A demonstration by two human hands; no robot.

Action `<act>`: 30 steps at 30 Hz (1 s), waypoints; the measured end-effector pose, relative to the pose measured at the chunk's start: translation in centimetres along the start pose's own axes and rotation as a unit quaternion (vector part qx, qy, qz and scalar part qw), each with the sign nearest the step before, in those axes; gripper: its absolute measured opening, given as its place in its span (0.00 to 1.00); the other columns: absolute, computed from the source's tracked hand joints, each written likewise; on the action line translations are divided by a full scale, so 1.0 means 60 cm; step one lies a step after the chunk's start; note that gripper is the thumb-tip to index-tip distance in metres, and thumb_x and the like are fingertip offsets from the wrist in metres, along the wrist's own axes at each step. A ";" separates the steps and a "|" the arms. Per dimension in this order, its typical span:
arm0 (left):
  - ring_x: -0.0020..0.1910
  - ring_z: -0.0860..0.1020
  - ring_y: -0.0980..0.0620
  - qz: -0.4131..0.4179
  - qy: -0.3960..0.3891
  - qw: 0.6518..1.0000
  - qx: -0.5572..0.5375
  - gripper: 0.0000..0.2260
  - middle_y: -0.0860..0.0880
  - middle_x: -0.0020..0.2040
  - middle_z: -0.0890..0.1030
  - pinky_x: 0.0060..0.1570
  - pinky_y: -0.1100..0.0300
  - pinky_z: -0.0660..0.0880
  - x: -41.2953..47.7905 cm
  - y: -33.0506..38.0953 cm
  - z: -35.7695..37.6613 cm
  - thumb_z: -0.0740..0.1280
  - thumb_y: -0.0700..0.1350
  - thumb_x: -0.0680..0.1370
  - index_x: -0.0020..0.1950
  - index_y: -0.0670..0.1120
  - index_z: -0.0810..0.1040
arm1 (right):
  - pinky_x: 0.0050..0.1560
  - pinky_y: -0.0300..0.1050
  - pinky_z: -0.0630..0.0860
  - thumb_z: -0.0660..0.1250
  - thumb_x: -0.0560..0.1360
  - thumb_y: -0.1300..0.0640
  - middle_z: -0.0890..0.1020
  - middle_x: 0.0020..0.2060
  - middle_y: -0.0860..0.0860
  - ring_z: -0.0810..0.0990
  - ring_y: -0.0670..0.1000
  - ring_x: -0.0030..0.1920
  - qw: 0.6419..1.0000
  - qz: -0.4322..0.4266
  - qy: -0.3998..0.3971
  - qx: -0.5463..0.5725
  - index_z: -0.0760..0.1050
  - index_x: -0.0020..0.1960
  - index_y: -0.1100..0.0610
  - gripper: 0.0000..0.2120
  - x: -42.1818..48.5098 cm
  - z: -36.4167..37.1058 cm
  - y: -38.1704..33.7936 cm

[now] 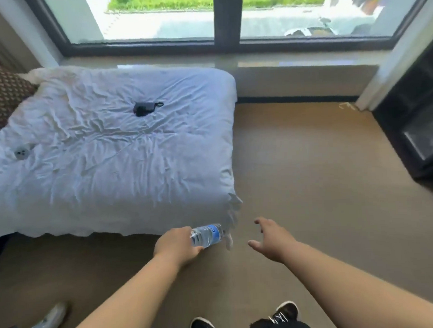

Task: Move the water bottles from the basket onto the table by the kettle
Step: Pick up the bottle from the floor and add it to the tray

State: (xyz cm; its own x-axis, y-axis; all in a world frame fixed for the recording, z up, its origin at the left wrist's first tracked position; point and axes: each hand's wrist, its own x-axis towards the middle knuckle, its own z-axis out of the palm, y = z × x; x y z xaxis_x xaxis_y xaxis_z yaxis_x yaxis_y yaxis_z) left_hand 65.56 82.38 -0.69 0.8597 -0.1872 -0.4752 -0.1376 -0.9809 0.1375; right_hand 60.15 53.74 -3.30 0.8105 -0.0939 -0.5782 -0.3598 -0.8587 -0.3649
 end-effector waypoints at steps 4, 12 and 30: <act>0.43 0.79 0.48 0.057 -0.012 0.998 0.026 0.16 0.54 0.46 0.82 0.41 0.55 0.76 0.007 0.143 0.000 0.64 0.64 0.70 0.49 0.54 0.76 | 0.68 0.49 0.73 0.71 0.76 0.37 0.72 0.73 0.54 0.76 0.56 0.69 0.997 0.054 0.017 0.048 0.63 0.80 0.50 0.38 -0.059 -0.020 0.134; 0.48 0.82 0.49 0.151 0.009 0.980 0.130 0.17 0.54 0.50 0.82 0.40 0.58 0.73 -0.015 0.454 0.052 0.66 0.65 0.74 0.52 0.53 0.77 | 0.70 0.53 0.74 0.67 0.76 0.33 0.71 0.75 0.53 0.75 0.58 0.71 0.976 0.180 0.051 0.114 0.62 0.80 0.49 0.39 -0.215 -0.057 0.464; 0.44 0.82 0.46 0.396 0.020 0.891 0.222 0.18 0.53 0.45 0.80 0.39 0.59 0.74 -0.141 1.068 0.161 0.66 0.64 0.71 0.50 0.51 0.77 | 0.66 0.49 0.74 0.67 0.78 0.34 0.72 0.76 0.53 0.75 0.56 0.71 0.853 0.386 0.216 0.277 0.63 0.80 0.49 0.36 -0.578 -0.049 0.899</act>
State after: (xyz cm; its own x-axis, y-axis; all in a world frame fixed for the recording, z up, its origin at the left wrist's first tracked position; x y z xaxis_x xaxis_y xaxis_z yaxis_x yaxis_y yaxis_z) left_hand 44.71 20.62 3.72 0.4220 -0.8361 -0.3506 -0.8821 -0.4679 0.0542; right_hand 14.00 9.20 -0.78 0.2848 -0.8037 -0.5225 -0.9297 -0.0986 -0.3550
